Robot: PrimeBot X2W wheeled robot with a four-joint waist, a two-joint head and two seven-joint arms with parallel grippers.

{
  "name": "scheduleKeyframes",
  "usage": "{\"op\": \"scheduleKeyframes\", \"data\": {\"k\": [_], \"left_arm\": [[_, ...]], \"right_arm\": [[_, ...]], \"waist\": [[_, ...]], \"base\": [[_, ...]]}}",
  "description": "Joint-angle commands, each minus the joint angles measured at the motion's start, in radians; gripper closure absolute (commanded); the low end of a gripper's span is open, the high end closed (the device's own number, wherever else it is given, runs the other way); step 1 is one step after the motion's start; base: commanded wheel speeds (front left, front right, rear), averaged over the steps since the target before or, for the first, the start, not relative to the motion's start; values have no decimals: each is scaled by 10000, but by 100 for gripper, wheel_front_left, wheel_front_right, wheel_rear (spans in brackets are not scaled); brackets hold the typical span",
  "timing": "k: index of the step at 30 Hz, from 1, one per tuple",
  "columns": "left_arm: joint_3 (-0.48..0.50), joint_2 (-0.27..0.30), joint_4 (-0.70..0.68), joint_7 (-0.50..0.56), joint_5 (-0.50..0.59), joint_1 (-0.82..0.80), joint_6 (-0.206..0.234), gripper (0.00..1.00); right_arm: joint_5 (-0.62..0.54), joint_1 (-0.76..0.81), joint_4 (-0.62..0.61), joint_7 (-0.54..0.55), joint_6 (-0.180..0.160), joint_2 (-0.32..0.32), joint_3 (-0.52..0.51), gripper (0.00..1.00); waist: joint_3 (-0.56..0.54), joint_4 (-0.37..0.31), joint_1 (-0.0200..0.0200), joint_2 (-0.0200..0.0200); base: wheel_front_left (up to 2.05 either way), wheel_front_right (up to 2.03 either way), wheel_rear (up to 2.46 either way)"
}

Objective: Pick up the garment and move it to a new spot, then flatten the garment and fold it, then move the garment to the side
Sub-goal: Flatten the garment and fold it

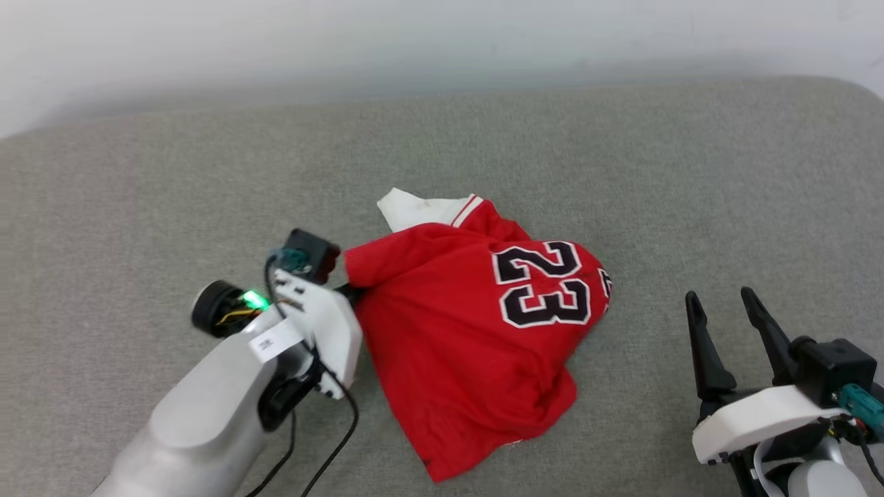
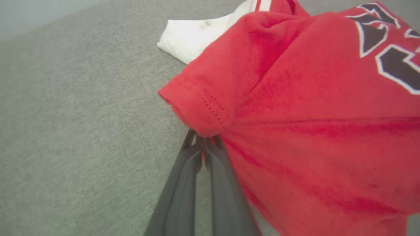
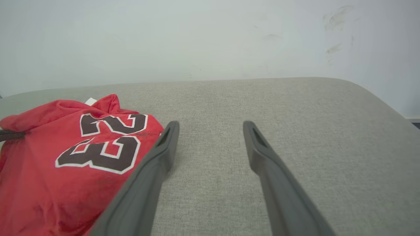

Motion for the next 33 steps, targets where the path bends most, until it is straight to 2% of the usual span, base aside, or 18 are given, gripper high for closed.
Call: {"op": "scheduleKeyframes", "data": {"k": [1, 5, 9, 15, 21, 26, 27, 28, 29, 33], "left_arm": [[175, 435, -432, -177, 16, 521, 311, 100], [584, 1227, -1658, -241, -227, 1679, 1062, 100], [1069, 2002, -2943, -107, -734, 3317, 1992, 100], [1785, 2618, -3917, -59, -1822, 5884, 3177, 100], [2017, 2432, -3881, -108, -2721, 7786, 3655, 100], [1873, 2059, -3852, -315, -2888, 8232, 3591, 100], [1835, 2010, -3845, -408, -2812, 8159, 3551, 85], [1815, 1963, -3852, -537, -2722, 8041, 3501, 17], [1833, 1896, -3876, -690, -2648, 7888, 3522, 0], [1923, 1892, -3983, -1284, -2243, 7475, 3525, 0]], "right_arm": [[1, 223, 29, 21, -3, 6, -76, 0], [33, 457, 32, 80, -3, 4, -187, 0], [40, 688, -10, 123, -3, 4, -298, 0], [14, 957, -98, 223, -3, 4, -401, 0], [-88, 1246, -200, 403, -3, 4, -457, 0], [-130, 1418, -384, 576, -3, 6, -501, 0], [-123, 1445, -426, 624, -3, 4, -515, 0], [-132, 1456, -462, 638, -3, 4, -520, 0], [-137, 1453, -495, 668, -3, 4, -519, 0], [-154, 1481, -591, 749, -3, 4, -510, 0]], "waist": [[-392, 197, 0, 0], [-784, 352, 0, 0], [-1062, 479, 0, 0], [-1374, 625, 0, 0], [-1771, 697, 0, 0], [-1942, 742, 0, 0], [-1960, 749, 0, 0], [-1973, 748, 0, 0], [-1983, 744, 0, 0], [-2025, 716, 0, 0]], "base": [[0, 0, 0], [0, 0, 0], [0, 0, 0], [0, 0, 0], [0, 0, 0], [0, 0, 0], [0, 0, 0], [0, 0, 0], [0, 0, 0], [0, 0, 0]]}}
